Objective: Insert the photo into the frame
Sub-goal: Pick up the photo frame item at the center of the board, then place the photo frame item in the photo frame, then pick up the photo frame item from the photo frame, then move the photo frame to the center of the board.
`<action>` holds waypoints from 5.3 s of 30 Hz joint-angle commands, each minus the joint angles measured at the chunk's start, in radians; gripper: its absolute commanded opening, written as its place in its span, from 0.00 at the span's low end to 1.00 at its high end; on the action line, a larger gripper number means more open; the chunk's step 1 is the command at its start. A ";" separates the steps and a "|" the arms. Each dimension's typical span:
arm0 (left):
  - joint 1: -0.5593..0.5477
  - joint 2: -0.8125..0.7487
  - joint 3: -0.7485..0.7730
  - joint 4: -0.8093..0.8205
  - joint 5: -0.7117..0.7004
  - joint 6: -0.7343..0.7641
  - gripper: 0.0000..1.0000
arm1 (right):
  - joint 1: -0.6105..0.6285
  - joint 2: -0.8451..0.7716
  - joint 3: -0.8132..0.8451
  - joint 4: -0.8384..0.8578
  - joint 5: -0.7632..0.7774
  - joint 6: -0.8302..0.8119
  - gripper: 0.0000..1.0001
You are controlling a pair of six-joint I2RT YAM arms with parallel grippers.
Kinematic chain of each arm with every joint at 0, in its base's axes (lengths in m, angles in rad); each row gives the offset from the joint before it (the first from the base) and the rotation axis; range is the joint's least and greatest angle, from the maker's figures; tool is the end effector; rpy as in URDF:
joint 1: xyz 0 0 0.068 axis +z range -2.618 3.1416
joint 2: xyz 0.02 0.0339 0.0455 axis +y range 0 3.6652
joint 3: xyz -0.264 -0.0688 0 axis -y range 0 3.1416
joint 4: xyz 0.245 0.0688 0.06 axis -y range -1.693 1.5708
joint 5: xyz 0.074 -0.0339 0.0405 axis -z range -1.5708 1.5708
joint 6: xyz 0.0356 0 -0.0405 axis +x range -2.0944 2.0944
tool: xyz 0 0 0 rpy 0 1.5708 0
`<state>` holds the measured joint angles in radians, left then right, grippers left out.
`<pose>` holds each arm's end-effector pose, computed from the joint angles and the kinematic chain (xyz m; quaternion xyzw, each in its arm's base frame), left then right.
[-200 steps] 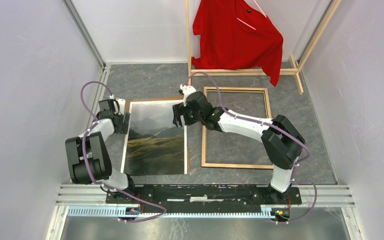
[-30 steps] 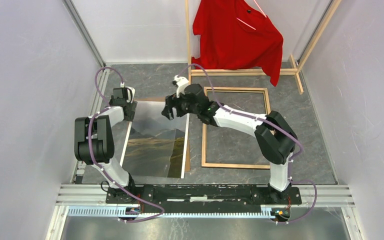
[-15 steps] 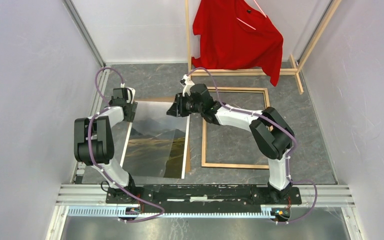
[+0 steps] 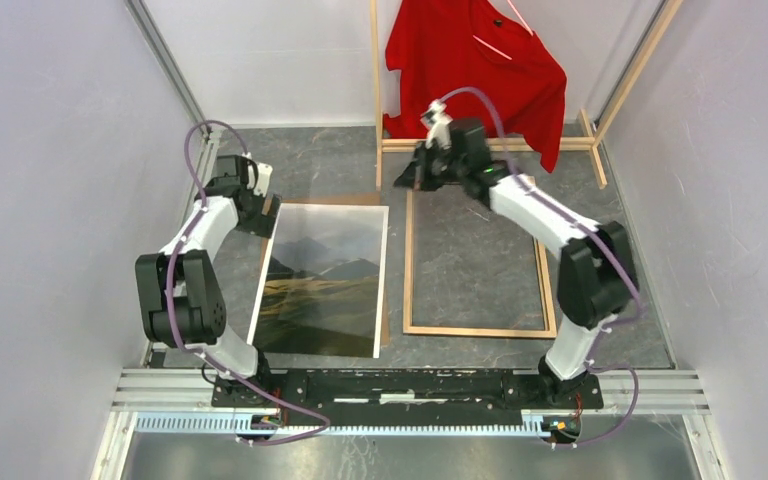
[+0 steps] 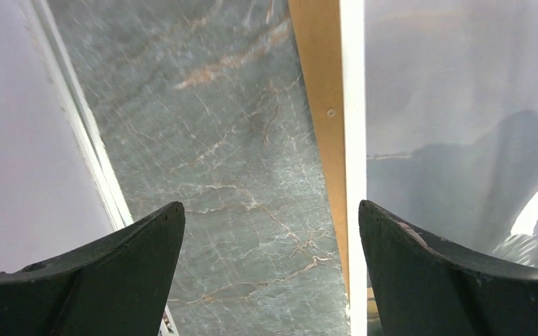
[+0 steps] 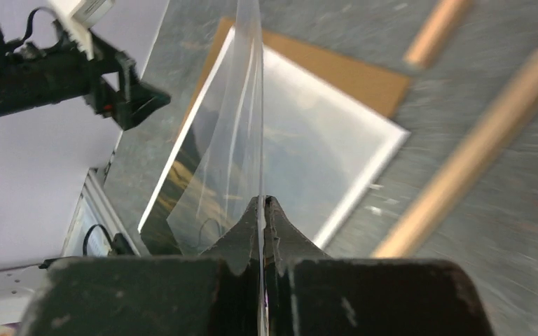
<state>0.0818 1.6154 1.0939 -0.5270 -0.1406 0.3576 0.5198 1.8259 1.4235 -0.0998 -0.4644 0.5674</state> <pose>0.3271 0.0318 0.2125 0.1145 0.9571 0.1224 0.2366 0.3638 0.2266 0.2773 -0.0972 0.8401 0.4258 0.3217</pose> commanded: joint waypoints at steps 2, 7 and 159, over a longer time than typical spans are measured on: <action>-0.058 -0.054 0.104 -0.128 0.077 0.010 1.00 | -0.182 -0.212 0.049 -0.302 -0.010 -0.238 0.00; -0.215 -0.049 0.135 -0.151 0.056 -0.026 1.00 | -0.262 -0.207 0.073 -0.533 0.276 -0.450 0.00; -0.799 0.479 0.379 -0.020 0.049 -0.377 0.59 | -0.662 -0.897 -0.424 -0.512 -0.045 -0.150 0.00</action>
<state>-0.7216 2.1216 1.5726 -0.5785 -0.0090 -0.0189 -0.1398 0.9463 1.0172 -0.6937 -0.4526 0.3889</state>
